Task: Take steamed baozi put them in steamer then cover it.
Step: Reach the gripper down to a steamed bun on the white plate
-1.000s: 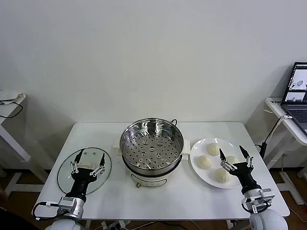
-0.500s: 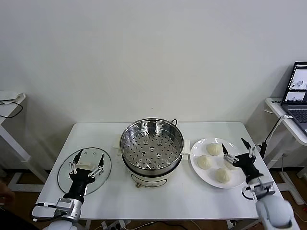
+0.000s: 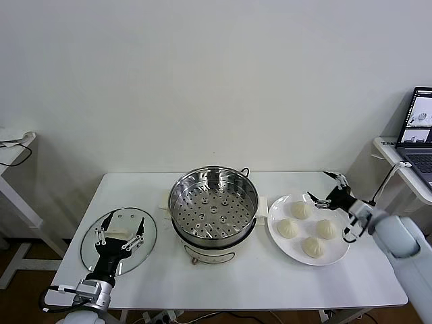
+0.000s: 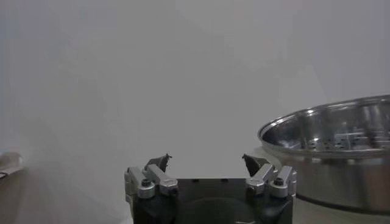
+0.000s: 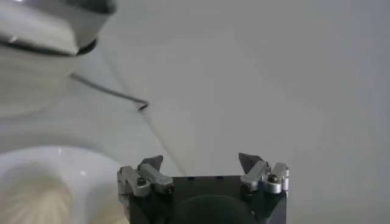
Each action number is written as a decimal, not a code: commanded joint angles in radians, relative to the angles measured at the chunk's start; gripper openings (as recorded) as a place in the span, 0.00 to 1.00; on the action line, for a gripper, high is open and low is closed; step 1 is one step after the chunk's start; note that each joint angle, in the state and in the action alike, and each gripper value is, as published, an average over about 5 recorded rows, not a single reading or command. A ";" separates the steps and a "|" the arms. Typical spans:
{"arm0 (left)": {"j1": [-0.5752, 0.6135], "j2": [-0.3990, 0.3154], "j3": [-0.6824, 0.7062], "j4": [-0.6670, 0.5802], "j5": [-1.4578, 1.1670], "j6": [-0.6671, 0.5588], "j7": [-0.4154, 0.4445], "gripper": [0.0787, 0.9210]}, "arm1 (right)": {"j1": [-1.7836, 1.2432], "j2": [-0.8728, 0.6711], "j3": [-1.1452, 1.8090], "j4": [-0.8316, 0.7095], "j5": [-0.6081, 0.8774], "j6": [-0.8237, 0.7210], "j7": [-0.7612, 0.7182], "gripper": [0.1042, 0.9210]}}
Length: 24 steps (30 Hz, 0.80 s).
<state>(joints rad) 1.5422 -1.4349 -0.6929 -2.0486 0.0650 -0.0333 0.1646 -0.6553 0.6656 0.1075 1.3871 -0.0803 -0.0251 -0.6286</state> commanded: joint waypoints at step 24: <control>-0.012 -0.012 -0.016 0.044 0.000 -0.007 0.001 0.88 | 0.630 0.238 -0.600 -0.613 -0.235 0.040 -0.561 0.88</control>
<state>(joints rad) 1.5291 -1.4433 -0.7122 -2.0122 0.0630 -0.0374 0.1649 -0.0896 0.8246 -0.4410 0.9027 -0.2721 0.0100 -1.1379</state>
